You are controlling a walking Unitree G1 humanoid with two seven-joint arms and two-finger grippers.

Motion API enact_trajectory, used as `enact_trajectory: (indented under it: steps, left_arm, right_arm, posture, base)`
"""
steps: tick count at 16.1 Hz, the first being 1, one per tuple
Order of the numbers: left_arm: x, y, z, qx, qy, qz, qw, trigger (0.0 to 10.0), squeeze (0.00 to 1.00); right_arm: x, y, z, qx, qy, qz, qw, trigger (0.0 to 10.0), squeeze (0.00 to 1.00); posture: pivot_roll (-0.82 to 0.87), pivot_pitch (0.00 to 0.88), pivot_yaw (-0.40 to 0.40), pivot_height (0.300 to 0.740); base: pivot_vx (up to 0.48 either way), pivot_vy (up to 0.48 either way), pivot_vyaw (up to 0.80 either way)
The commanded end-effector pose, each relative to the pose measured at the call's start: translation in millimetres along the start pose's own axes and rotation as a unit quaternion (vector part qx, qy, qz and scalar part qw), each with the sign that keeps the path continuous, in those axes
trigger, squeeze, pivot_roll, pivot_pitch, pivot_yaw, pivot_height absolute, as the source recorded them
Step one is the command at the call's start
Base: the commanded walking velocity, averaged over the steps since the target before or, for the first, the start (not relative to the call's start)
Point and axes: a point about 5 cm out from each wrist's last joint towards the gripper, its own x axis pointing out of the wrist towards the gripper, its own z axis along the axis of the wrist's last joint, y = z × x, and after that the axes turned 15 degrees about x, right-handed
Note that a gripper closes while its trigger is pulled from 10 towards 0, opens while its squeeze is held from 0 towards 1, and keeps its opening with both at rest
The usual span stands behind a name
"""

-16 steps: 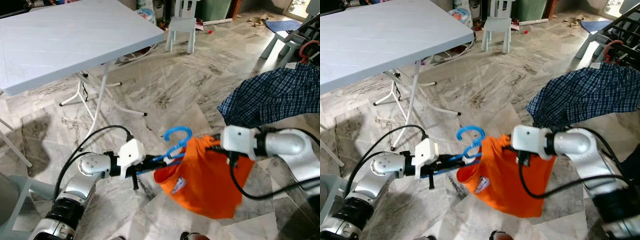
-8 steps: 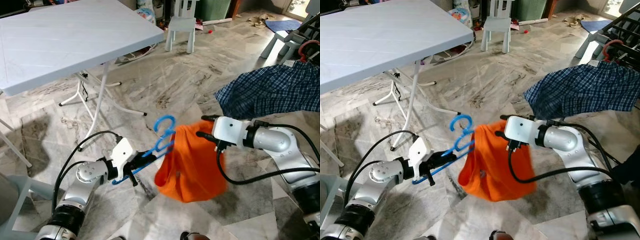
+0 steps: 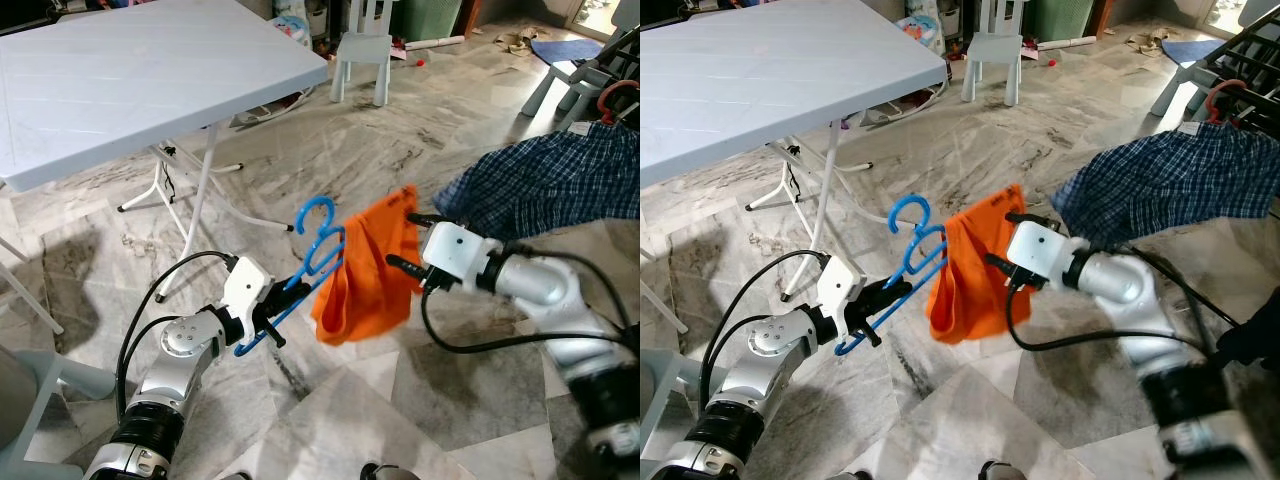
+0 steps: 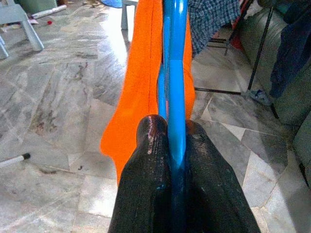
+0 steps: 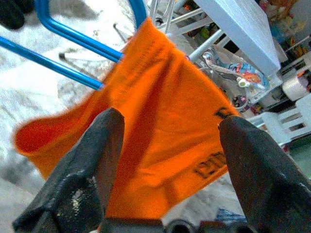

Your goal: Hang hanger

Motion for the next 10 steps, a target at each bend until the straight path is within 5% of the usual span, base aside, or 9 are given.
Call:
enact_trajectory:
  steps: [1, 5, 9, 10]
  left_arm:
    - [1.1, 2.5, 8.1, 0.002, -0.020, 0.006, 1.000, 0.0, 0.00]
    - [8.6, -3.6, 22.1, -0.006, -0.059, -0.007, 0.998, 0.0, 0.00]
    - [11.8, -4.8, 31.6, -0.001, -0.075, -0.015, 0.997, 0.0, 0.00]
    - [11.2, -4.9, 34.1, -0.001, -0.079, -0.017, 0.997, 0.0, 0.00]
  right_arm:
    - [-0.1, -0.1, 1.8, 0.027, -0.012, -0.025, 0.999, 10.0, 1.00]
    - [18.1, 18.0, -7.0, 0.147, -0.024, -0.077, 0.986, 10.0, 1.00]
    - [28.1, 30.4, -15.3, 0.178, 0.002, -0.095, 0.979, 10.0, 1.00]
    - [29.7, 30.4, -16.7, 0.205, 0.005, -0.103, 0.973, 10.0, 0.91]
  posture:
    - [-0.16, 0.129, 0.019, 0.740]
    - [-0.16, 0.130, 0.022, 0.740]
    - [-0.16, 0.135, 0.018, 0.740]
    - [-0.15, 0.137, 0.014, 0.740]
  base:
    - [0.000, 0.000, 0.00]
    - [0.000, 0.000, 0.00]
    - [0.000, 0.000, 0.00]
    - [0.000, 0.000, 0.00]
